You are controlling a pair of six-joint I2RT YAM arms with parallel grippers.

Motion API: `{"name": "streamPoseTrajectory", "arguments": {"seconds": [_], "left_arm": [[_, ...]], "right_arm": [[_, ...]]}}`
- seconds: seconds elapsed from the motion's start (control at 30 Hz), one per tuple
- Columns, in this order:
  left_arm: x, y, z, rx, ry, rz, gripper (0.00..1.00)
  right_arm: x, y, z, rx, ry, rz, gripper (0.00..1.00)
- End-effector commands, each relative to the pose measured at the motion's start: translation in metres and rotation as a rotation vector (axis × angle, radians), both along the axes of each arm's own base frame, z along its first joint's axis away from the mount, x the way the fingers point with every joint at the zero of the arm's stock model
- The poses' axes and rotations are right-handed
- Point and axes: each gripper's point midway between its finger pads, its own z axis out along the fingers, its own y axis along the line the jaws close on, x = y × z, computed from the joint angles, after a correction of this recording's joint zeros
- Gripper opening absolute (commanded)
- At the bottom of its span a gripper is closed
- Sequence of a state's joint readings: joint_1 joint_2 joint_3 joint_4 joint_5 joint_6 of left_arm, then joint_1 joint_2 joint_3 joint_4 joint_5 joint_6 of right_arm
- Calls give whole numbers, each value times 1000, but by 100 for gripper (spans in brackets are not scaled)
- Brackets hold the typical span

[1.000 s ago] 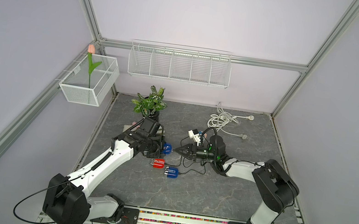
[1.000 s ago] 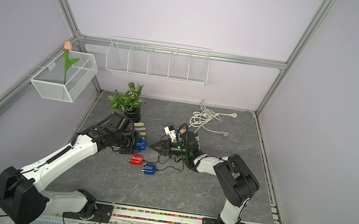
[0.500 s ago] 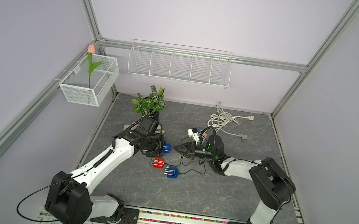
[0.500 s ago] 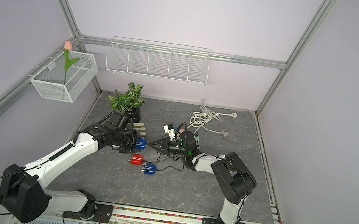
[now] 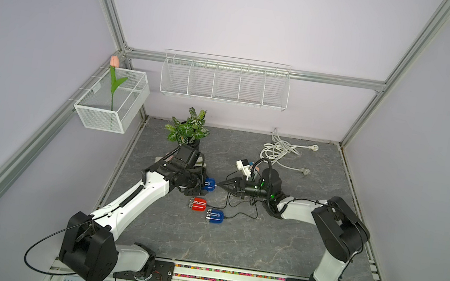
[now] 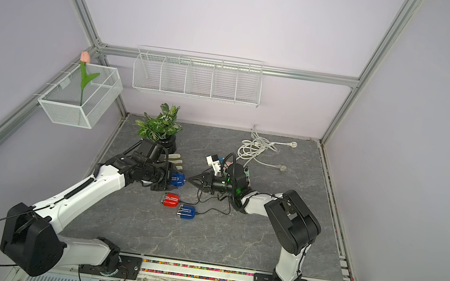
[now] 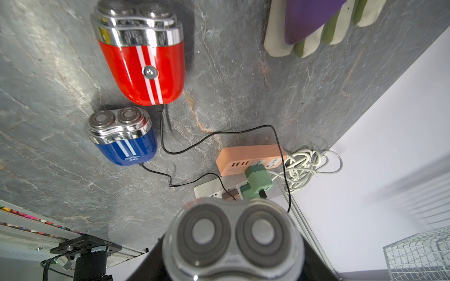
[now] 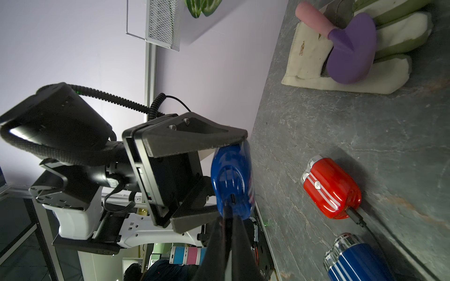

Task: Charge the electric shaver
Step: Insert the charging cable into the electric shaver.

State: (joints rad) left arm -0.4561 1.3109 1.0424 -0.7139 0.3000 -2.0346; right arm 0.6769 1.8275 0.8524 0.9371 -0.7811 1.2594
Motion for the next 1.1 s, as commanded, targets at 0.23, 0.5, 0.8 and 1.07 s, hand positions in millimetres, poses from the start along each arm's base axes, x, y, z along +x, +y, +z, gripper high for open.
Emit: {"name": "streamPoseTrajectory", "arguments": {"seconds": [0.23,0.5,0.8,1.07], "left_arm": [[6,-21,23,-195,106,108,0],[13,-21,18,-205,103,112,0],[21,-24,19,-218,97,73,0],[15,-23,15,-202,117,51,0]], "right_arm": [[12,-6,-4,0,-21,-23,7],[5,-5,2,6,-19,-13,7],[3,-11,-3,-13,-22,-25,7],[11,-9,19,-9,-67,-44,7]]}}
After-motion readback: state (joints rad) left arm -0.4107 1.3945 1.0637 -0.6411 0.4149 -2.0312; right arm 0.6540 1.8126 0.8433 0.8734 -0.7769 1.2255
